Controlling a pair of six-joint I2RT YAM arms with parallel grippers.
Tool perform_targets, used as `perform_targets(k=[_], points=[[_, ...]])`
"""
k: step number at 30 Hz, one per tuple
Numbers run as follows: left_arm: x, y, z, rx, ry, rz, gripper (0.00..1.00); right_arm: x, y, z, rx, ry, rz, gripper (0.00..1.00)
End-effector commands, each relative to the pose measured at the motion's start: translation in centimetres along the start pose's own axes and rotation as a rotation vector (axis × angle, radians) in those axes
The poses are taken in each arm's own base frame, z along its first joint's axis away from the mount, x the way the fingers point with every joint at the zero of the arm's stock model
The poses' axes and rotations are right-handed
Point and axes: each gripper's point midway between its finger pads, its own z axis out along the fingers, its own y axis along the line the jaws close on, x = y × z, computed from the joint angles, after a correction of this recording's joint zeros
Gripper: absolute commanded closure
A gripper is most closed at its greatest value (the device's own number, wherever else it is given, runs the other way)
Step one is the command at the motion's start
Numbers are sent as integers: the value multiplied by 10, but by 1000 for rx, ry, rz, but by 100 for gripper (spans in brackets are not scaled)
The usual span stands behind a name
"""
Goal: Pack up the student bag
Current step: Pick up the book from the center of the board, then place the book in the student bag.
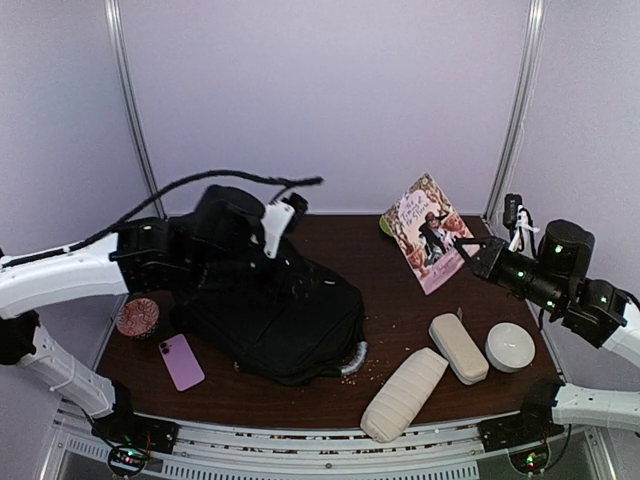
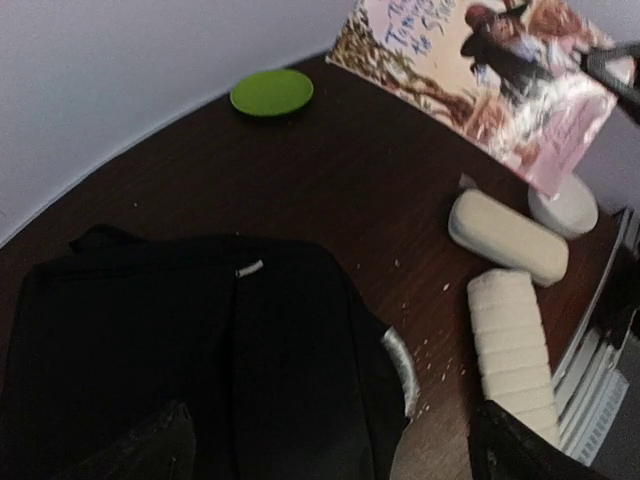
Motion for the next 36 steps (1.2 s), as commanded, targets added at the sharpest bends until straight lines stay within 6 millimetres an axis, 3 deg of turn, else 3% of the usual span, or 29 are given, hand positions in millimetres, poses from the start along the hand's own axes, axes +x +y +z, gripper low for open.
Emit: perform_targets(k=[1, 3, 10, 17, 23, 25, 29, 33, 34, 36], points=[[87, -11, 26, -117, 364, 389, 2, 30, -48, -9, 156, 82, -38, 100], [101, -26, 40, -104, 428, 461, 2, 33, -51, -11, 160, 85, -32, 100], [141, -39, 83, -181, 584, 601, 2, 34, -51, -20, 154, 92, -34, 100], [169, -19, 107, -331, 680, 681, 2, 38, -50, -22, 140, 109, -22, 100], [167, -13, 112, -395, 674, 691, 6, 37, -45, -22, 120, 112, -16, 100], [161, -9, 111, -422, 657, 695, 16, 37, -43, -22, 112, 114, -15, 100], [142, 1, 105, -472, 609, 636, 60, 37, -36, -22, 82, 129, -21, 100], [104, 15, 89, -505, 511, 527, 94, 40, -23, -22, 21, 165, -12, 100], [93, 18, 84, -506, 481, 491, 100, 41, -18, -22, -4, 177, -2, 100], [66, 29, 71, -496, 409, 385, 100, 46, -6, -21, -65, 213, 31, 100]])
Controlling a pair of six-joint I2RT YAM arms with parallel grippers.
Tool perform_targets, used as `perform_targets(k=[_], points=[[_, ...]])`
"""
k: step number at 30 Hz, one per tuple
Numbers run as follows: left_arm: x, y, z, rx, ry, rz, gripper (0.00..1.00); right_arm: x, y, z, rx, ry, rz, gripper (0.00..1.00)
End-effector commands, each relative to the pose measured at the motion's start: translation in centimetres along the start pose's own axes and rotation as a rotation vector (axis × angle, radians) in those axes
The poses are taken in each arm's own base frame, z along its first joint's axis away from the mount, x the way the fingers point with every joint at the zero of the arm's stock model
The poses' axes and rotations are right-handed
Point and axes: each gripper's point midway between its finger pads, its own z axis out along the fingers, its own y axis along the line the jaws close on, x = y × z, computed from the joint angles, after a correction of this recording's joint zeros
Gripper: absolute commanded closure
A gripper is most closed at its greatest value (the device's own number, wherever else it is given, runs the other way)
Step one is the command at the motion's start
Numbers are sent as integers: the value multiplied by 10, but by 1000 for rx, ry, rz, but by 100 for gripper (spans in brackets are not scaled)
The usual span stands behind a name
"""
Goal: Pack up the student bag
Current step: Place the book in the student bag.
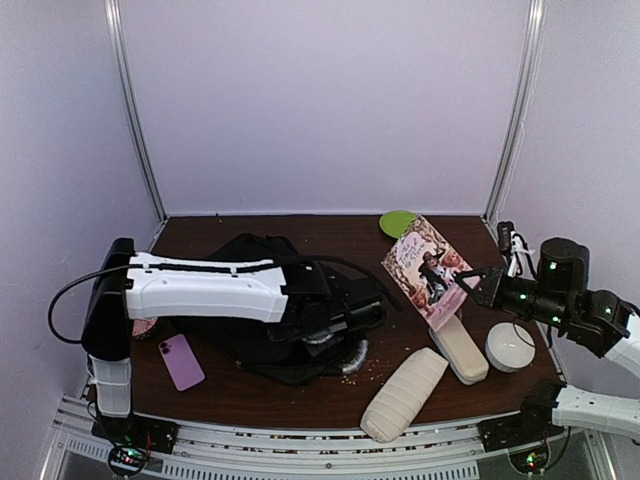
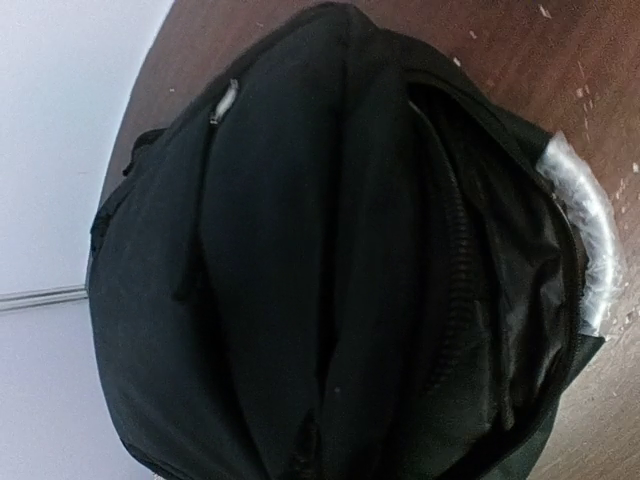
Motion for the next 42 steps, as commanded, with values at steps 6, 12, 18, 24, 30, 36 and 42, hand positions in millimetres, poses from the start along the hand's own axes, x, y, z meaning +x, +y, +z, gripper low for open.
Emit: perform_targets(k=[6, 12, 18, 24, 30, 36, 42], points=[[-24, 140, -68, 97, -324, -589, 100, 8, 55, 8, -324, 81, 229, 100], [-32, 168, -92, 174, -530, -750, 100, 24, 62, 28, -423, 141, 387, 100], [-44, 166, -100, 231, -616, -785, 100, 36, 76, 54, -495, 213, 482, 100], [-50, 167, -111, 277, -690, -816, 100, 56, 94, 81, -480, 327, 487, 100], [-55, 174, -127, 297, -758, -811, 100, 76, 100, 102, -468, 391, 547, 100], [-66, 160, -147, 439, -849, -762, 100, 67, 127, 137, -526, 387, 593, 100], [-65, 155, -163, 505, -908, -731, 100, 63, 143, 184, -549, 368, 660, 100]])
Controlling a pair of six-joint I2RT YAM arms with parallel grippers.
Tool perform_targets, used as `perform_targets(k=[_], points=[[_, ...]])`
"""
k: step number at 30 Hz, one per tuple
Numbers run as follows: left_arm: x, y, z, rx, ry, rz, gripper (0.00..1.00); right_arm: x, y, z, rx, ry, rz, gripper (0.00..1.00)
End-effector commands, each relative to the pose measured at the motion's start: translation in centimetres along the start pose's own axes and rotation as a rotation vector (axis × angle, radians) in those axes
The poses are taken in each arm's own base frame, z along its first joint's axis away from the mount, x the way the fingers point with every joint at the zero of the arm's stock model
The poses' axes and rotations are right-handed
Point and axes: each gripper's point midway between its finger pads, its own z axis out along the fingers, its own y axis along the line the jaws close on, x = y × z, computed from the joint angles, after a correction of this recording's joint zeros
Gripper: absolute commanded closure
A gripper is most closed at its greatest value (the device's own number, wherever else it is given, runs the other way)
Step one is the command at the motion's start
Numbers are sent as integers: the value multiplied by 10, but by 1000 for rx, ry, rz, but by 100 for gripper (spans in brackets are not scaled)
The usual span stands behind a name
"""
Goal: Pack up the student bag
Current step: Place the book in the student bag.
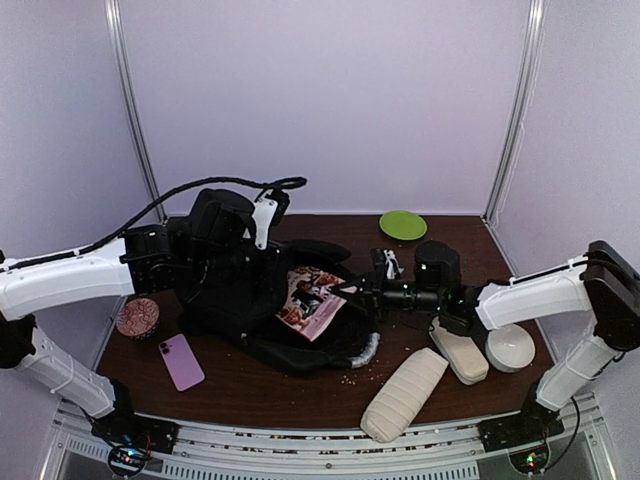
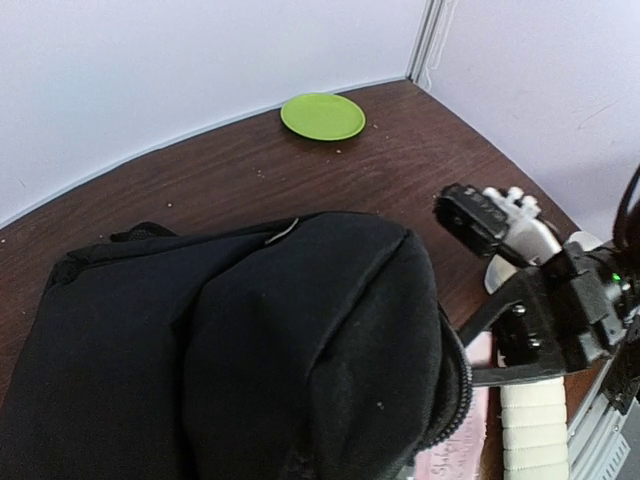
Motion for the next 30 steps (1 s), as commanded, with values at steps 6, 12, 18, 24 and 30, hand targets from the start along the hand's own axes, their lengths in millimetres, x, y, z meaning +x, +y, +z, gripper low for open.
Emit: perform_targets(k=[6, 12, 18, 24, 30], points=[[-74, -37, -49, 238, -298, -42, 100, -24, 3, 59, -44, -37, 24, 100], [-73, -46, -46, 281, -299, -29, 100, -22, -18, 90, 7, -34, 39, 100], [-77, -63, -45, 372, -310, -35, 100, -23, -27, 119, 5, -48, 78, 100], [-75, -79, -42, 452, -304, -23, 100, -21, -24, 143, -7, -64, 94, 100], [-71, -85, -38, 488, -299, -2, 100, -10, -32, 166, 1, -40, 103, 100]])
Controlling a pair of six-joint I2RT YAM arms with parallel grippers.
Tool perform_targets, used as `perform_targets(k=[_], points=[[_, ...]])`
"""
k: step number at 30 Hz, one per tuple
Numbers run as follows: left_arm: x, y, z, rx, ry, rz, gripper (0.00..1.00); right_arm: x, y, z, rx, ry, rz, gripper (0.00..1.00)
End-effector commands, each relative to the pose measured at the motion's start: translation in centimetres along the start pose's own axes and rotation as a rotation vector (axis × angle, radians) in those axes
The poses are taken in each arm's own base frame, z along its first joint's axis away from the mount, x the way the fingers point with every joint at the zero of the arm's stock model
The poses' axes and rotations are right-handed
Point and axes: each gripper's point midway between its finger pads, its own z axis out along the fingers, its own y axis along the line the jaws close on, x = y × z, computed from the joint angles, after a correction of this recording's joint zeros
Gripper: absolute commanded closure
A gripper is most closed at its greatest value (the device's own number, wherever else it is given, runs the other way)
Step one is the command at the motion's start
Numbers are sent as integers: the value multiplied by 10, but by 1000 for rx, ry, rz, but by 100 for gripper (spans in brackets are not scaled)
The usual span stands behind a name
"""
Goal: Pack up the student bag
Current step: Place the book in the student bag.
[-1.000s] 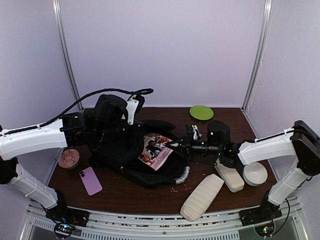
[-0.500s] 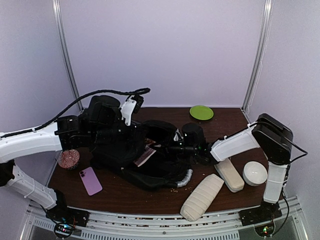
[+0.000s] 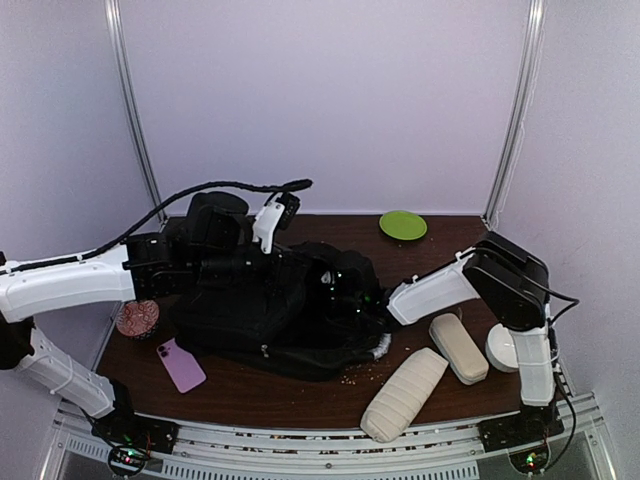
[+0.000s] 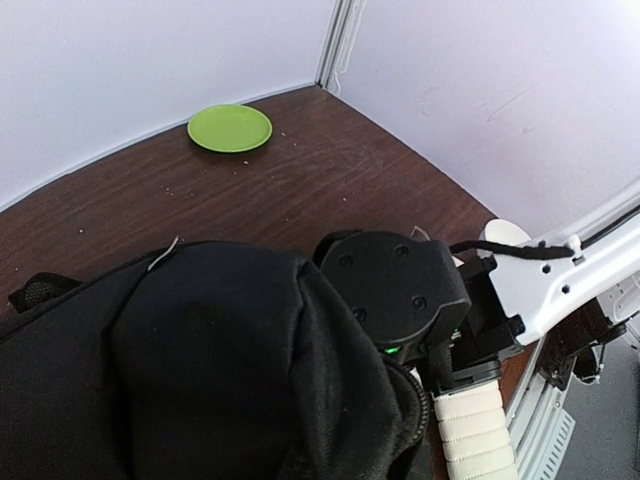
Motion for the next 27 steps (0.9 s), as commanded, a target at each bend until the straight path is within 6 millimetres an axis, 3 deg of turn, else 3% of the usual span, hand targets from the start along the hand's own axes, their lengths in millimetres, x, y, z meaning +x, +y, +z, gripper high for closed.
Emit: perform_targets(k=[1, 3, 7, 10, 16, 20, 27], points=[[-71, -53, -22, 235, -267, 30, 100, 24, 13, 19, -32, 60, -22, 100], [-69, -49, -22, 211, -263, 37, 100, 30, 9, 18, -9, 89, -50, 99], [-64, -37, -24, 152, -261, 47, 100, 31, 1, -2, 15, 98, -78, 69], [-60, -30, -26, 115, -254, 52, 100, 23, -3, -21, 56, 79, -112, 54], [-55, -19, -29, 60, -247, 60, 100, 13, -6, -63, 106, 33, -177, 38], [-51, -15, -29, 39, -234, 66, 100, 13, -6, -74, 116, 24, -202, 39], [-52, -16, -30, 40, -227, 66, 100, 18, -11, -58, 69, 47, -143, 66]])
